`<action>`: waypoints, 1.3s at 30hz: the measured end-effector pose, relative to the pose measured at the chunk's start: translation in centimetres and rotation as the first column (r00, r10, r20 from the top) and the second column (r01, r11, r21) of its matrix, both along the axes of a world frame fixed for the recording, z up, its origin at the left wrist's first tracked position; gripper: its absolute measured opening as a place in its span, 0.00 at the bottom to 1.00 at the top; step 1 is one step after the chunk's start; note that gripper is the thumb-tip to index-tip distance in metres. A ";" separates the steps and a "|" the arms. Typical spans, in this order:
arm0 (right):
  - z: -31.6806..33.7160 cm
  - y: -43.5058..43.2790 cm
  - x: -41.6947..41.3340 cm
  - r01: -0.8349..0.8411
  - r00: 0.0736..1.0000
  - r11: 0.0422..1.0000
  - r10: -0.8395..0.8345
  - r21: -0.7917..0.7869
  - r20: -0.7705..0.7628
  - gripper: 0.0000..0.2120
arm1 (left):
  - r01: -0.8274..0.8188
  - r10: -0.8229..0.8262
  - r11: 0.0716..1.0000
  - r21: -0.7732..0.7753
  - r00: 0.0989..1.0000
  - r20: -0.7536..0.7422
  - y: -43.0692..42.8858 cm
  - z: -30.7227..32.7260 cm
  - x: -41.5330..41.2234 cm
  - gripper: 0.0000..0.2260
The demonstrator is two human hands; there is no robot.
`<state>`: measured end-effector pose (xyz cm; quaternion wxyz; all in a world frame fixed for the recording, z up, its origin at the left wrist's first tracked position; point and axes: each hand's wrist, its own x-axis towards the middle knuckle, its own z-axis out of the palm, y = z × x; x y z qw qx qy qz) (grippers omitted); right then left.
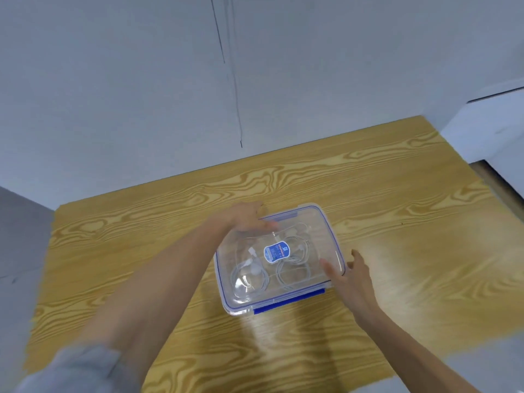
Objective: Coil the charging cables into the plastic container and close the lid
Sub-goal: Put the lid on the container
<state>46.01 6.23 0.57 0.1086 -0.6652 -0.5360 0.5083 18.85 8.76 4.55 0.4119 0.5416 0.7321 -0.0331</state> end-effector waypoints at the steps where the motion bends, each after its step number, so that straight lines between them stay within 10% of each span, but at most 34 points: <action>1: -0.1 -0.8 -0.1 0.031 0.999 0.999 -0.031 -0.029 -0.011 0.51 | 0.016 -0.016 1.000 -0.025 1.000 -0.001 0.1 -0.4 -0.1 0.42; 9: 0.4 -4.7 -3.2 0.384 0.818 0.885 -0.458 -0.263 -0.347 0.19 | -0.006 0.009 0.999 -0.050 0.999 0.052 0.5 -2.1 -1.0 0.39; 14: 0.0 -5.6 -4.2 0.501 0.673 0.710 -0.679 -0.494 -0.293 0.41 | 0.016 -0.014 0.999 -0.035 0.998 0.056 0.9 -2.6 -1.3 0.34; 23: 1.5 -7.0 -5.6 0.377 0.728 0.676 -0.639 -0.633 -0.249 0.19 | 0.019 -0.013 0.989 0.145 0.999 -0.042 0.4 -2.1 -0.1 0.21; 39: 0.9 -7.2 -7.1 0.342 0.710 0.671 -0.643 -0.658 -0.286 0.19 | 0.001 0.029 0.972 0.236 0.992 -0.120 0.1 -2.5 0.7 0.16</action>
